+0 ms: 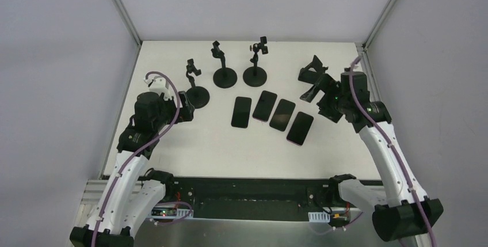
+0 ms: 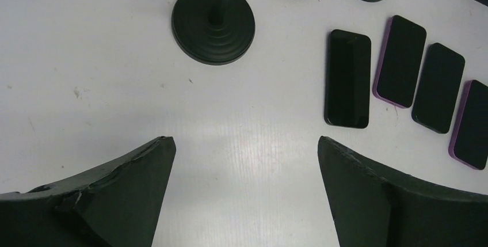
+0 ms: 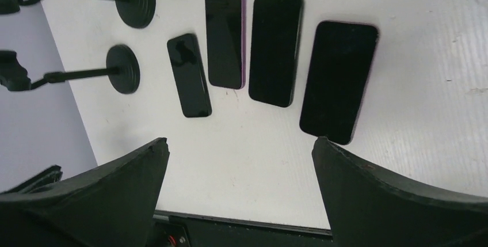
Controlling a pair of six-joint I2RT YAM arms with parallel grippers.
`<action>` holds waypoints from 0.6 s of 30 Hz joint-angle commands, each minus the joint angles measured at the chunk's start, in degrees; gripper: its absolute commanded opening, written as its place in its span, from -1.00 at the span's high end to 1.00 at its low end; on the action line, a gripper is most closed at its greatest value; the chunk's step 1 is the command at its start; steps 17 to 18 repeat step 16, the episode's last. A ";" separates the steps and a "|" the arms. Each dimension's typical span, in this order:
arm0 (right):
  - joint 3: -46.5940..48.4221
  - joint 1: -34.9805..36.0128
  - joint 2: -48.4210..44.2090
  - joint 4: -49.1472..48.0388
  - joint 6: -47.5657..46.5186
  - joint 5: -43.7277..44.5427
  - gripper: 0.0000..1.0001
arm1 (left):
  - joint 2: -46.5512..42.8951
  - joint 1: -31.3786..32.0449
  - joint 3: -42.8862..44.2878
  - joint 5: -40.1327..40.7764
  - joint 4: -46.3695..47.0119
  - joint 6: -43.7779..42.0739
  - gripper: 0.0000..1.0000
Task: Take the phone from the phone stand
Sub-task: Reset both arms
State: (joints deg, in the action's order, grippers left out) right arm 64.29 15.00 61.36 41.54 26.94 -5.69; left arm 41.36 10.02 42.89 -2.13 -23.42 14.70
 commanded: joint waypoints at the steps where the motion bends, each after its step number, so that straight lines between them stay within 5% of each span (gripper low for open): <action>1: -6.80 -5.15 -9.63 -6.47 5.32 -1.70 -0.99 | -2.47 -0.27 -0.80 0.92 -0.31 1.67 -0.98; 9: -13.99 -5.60 -21.79 -12.59 3.38 5.28 -0.99 | -1.92 -0.29 0.84 1.16 -0.91 1.90 -0.98; 18: -17.17 -5.60 -23.86 -15.11 2.33 5.34 -0.99 | 0.38 -0.27 2.36 1.78 -1.67 2.07 -0.98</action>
